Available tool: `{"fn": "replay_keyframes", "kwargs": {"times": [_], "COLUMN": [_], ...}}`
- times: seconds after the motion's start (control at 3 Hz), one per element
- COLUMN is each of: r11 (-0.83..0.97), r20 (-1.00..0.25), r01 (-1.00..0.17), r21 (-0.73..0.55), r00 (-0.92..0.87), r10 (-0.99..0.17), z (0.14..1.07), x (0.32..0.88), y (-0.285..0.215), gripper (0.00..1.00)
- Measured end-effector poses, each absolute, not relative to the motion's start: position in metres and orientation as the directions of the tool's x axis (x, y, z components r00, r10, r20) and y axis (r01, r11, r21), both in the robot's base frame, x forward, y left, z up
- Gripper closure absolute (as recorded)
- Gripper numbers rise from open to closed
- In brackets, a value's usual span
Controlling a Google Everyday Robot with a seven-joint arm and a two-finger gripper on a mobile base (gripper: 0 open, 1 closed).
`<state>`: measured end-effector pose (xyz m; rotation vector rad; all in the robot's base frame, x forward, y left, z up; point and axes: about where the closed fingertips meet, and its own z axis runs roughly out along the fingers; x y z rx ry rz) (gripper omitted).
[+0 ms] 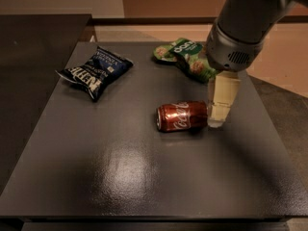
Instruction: Move coke can near blue chip bag
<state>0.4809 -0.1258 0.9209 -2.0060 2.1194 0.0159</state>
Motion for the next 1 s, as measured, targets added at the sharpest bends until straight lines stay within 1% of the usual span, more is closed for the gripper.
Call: {"fn": "replay_keyframes", "kwargs": {"times": [1.0], "r11": [0.016], "r20": [-0.139], "r01": [-0.994], "r21": [-0.111], "r00": [-0.001], "r10": [-0.990], "z": [0.867], "x": [0.476], "y": [-0.118], "gripper": [0.00]}}
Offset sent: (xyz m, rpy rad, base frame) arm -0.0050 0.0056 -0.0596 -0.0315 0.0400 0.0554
